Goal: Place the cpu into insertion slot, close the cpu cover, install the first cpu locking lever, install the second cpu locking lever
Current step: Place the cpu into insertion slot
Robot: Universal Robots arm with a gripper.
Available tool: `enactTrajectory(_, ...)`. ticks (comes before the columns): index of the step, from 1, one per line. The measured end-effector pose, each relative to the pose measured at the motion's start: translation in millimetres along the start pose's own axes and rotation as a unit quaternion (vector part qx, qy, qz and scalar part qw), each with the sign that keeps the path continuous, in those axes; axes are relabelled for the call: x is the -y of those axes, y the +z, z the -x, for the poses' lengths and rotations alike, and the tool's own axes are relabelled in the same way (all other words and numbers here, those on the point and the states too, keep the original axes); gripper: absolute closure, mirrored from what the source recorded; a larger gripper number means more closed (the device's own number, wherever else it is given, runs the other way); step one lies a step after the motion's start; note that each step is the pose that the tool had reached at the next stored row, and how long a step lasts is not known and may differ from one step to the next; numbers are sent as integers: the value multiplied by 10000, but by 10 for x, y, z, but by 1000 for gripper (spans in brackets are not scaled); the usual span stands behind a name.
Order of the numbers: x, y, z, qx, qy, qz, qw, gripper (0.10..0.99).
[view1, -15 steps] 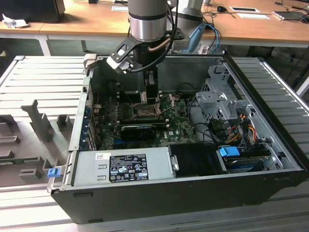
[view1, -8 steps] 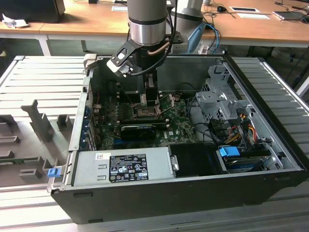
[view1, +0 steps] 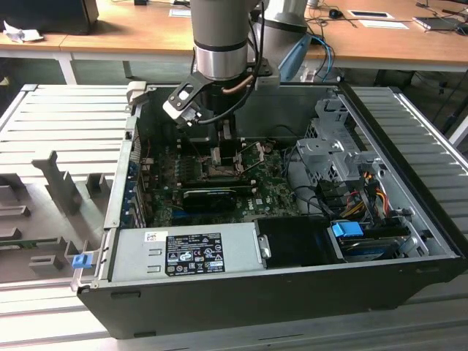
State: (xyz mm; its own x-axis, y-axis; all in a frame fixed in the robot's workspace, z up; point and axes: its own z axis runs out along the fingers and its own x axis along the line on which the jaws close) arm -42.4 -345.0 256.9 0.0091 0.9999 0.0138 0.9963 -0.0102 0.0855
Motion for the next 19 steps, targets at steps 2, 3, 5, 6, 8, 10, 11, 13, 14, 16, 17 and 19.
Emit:
enactTrajectory(2, 3, 40, -6, -1, -7, 0, 10000, 561)
enactTrajectory(3, 6, 72, -17, -1, -15, 0, 10000, 561)
enactTrajectory(5, 9, 92, -35, -2, -22, -1, 10000, 561)
enactTrajectory(6, 11, 99, -50, -1, -23, 0, 10000, 561)
enactTrajectory(8, 14, 112, -83, 1, -24, 0, 10000, 561)
enactTrajectory(10, 20, 128, -100, 2, -24, 0, 10000, 561)
enactTrajectory(11, 24, 141, -106, 1, -24, 0, 10000, 561)
enactTrajectory(13, 34, 168, -116, 2, -24, 0, 10000, 561)
enactTrajectory(14, 37, 184, -122, 1, -24, 0, 10000, 561)
enactTrajectory(16, 49, 210, -133, 2, -24, 0, 10000, 561)
enactTrajectory(17, 58, 221, -138, 2, -24, 0, 10000, 561)
enactTrajectory(19, 80, 246, -153, 2, -23, -1, 10000, 561)
